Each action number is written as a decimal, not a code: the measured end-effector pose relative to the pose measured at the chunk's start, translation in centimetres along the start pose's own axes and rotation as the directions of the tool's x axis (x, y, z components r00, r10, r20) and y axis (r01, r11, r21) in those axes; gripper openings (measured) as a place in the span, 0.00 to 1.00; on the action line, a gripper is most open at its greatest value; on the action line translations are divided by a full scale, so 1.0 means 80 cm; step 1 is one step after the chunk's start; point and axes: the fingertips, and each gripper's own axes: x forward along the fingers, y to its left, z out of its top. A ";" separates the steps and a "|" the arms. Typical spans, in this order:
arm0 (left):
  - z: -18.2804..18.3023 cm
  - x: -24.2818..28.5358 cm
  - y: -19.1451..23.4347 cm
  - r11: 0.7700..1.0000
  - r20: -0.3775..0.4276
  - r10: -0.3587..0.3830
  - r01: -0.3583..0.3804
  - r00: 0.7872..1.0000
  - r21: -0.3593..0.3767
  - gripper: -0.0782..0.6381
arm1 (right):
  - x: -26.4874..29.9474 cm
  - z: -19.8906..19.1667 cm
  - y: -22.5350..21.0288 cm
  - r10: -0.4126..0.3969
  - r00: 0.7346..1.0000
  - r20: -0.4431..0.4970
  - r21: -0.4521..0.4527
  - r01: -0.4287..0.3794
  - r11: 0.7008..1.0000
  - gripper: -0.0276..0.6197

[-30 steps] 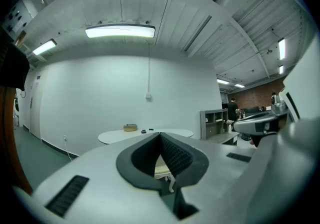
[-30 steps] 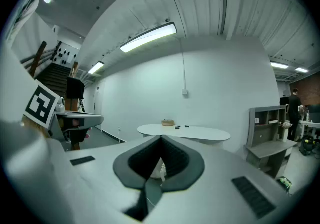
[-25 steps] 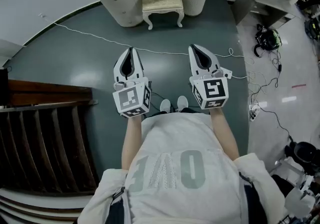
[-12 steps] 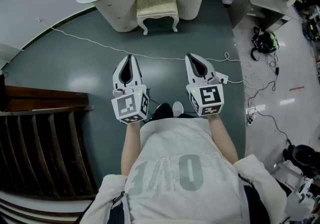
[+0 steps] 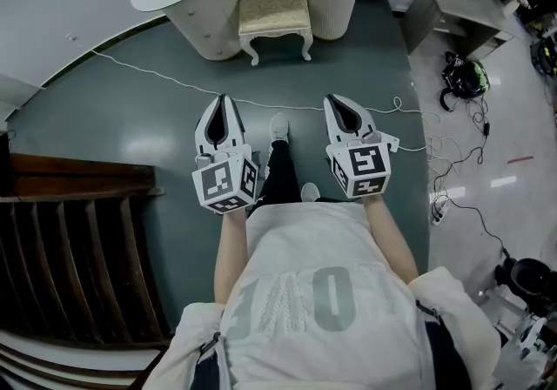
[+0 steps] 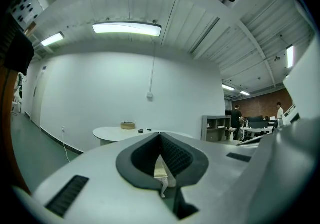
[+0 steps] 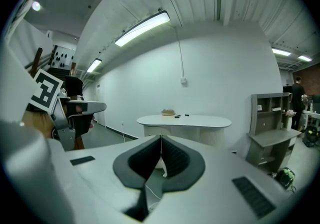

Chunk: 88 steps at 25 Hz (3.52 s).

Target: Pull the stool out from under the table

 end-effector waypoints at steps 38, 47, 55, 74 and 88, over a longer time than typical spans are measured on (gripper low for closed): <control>0.009 0.492 0.143 0.991 -0.076 -0.130 0.129 0.989 -0.017 0.15 | 0.456 0.144 -0.163 -0.161 0.987 0.007 0.123 0.159 0.980 0.09; -0.006 0.523 0.125 0.996 -0.089 -0.090 0.091 0.992 0.005 0.15 | 0.480 0.132 -0.189 -0.095 0.995 -0.001 0.112 0.095 0.989 0.09; -0.021 0.530 0.108 0.998 -0.130 -0.067 0.068 0.989 0.000 0.15 | 0.480 0.126 -0.208 -0.107 0.994 -0.016 0.054 0.108 0.993 0.09; -0.039 0.543 0.098 0.994 -0.146 -0.107 0.100 0.984 -0.054 0.57 | 0.494 0.090 -0.217 -0.045 0.994 -0.104 0.132 0.059 0.990 0.56; -0.130 0.635 0.124 0.986 -0.197 -0.143 0.158 0.970 0.059 0.57 | 0.596 0.031 -0.264 -0.036 0.987 -0.158 0.094 0.051 0.994 0.56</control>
